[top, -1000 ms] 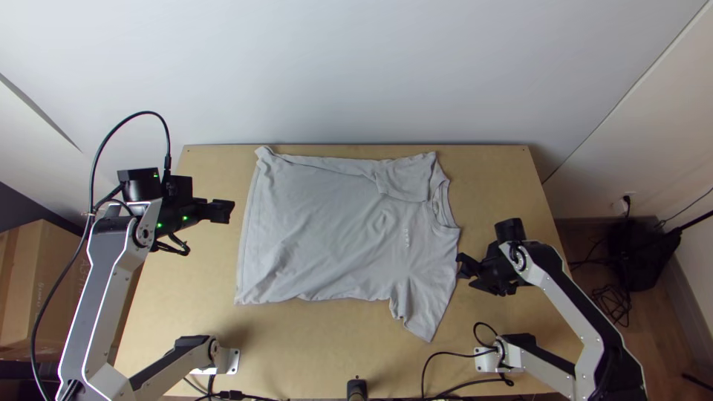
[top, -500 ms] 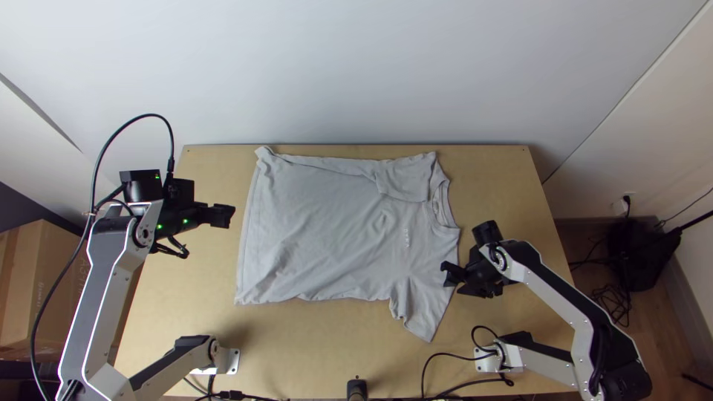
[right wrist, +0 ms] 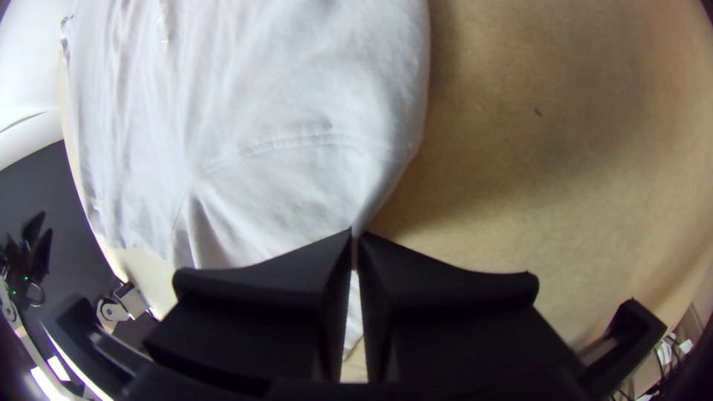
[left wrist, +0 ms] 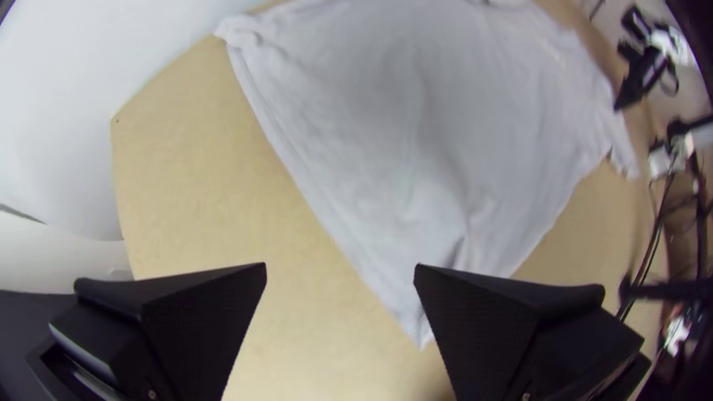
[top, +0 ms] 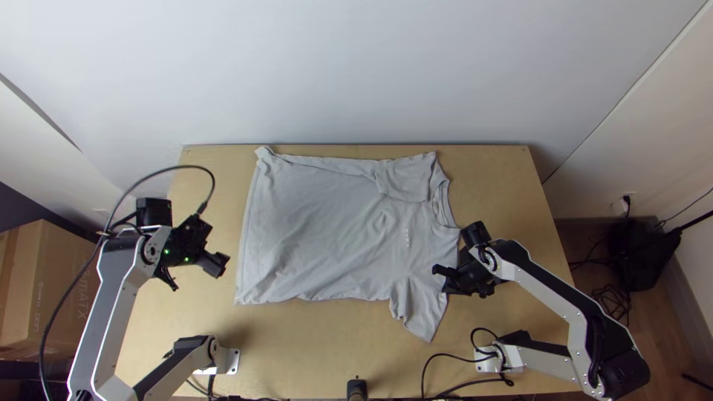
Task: Fold the t-shirt
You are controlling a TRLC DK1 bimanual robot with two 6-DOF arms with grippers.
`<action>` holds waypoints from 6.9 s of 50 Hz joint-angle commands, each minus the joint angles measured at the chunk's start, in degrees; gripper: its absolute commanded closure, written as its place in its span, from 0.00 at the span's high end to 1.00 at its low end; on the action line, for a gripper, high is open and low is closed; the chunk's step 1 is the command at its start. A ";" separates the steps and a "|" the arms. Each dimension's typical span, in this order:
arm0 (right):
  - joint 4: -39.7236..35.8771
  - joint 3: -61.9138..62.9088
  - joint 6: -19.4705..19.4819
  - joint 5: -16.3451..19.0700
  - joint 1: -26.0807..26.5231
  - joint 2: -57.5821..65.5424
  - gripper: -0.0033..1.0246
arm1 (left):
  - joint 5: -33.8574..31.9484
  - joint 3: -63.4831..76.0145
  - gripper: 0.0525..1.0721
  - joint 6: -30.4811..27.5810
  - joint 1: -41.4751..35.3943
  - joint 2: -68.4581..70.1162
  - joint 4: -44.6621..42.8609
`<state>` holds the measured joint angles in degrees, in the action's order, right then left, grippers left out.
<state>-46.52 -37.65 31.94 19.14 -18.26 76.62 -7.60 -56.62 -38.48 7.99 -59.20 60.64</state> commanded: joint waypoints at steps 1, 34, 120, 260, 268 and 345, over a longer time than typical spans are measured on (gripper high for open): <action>0.56 2.23 1.10 -0.33 -0.64 1.87 0.03 | 3.55 3.89 0.94 -11.09 -1.57 1.63 4.48; -1.38 1.00 2.25 -0.85 -3.45 -1.03 0.03 | 6.28 17.51 0.94 -12.41 -13.79 1.98 5.28; 9.96 -23.08 -4.26 -0.77 13.60 -13.95 0.03 | 4.96 -8.42 0.02 32.41 -4.30 -6.28 -18.81; 46.70 -25.37 -1.01 -3.75 9.65 14.61 0.03 | -1.90 -11.32 0.02 44.98 0.98 -32.73 -47.37; 46.43 -33.81 -2.50 -3.75 10.35 22.70 0.03 | -1.90 -20.81 0.02 44.98 1.06 -42.23 -46.67; 8.64 -61.58 -1.27 -3.49 10.35 40.63 0.03 | -3.22 -23.89 0.02 44.81 0.01 -47.50 -37.70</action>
<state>-37.41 -102.08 30.39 15.94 -7.57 122.58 -10.13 -83.37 7.22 7.16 -109.82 23.64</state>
